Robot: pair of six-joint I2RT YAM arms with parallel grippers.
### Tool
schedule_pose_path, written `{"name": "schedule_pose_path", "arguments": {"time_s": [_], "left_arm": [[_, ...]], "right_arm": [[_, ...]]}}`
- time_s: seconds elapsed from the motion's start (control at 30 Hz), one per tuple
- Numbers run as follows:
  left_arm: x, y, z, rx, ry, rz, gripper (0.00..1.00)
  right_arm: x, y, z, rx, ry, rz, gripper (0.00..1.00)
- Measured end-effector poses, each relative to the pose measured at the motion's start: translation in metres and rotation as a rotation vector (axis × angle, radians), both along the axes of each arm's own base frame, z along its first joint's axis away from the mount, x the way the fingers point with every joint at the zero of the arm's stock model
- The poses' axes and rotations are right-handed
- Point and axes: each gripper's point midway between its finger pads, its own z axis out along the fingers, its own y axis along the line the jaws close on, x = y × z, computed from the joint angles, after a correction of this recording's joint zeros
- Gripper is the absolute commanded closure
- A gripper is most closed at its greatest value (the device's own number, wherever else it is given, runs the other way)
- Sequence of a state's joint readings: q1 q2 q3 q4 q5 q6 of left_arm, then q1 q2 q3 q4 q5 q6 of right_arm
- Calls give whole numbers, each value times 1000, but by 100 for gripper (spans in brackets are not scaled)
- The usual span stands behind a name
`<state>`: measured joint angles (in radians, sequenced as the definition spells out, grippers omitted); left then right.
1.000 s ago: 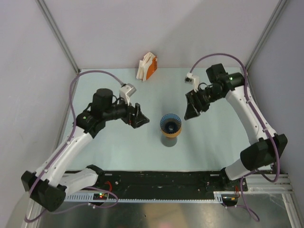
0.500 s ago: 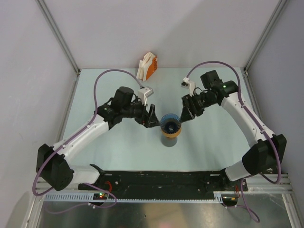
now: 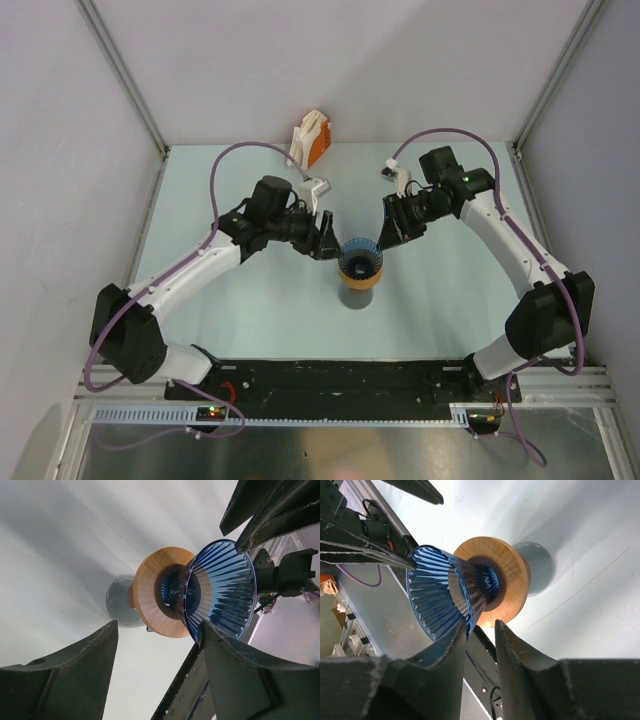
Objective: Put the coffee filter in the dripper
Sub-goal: Adjust the coffee dripper in the dripper holder.
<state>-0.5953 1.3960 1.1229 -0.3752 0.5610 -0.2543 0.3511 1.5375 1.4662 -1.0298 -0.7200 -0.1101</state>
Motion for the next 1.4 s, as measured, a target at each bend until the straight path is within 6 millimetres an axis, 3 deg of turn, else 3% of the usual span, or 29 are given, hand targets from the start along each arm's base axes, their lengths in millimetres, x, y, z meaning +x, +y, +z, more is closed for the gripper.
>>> {"name": "schedule_pose_path", "arguments": {"time_s": [0.7, 0.93, 1.13, 1.4], "left_arm": [[1, -18, 0, -44, 41, -32, 51], [-1, -24, -1, -54, 43, -48, 62], [0, -28, 1, -77, 18, -58, 72], [-1, -29, 2, -95, -1, -58, 91]], "right_arm": [[6, 2, -7, -15, 20, -25, 79], [8, 4, -10, -24, 6, -21, 86], [10, 6, -14, -20, -3, -21, 99], [9, 6, -15, -19, -33, -35, 100]]}}
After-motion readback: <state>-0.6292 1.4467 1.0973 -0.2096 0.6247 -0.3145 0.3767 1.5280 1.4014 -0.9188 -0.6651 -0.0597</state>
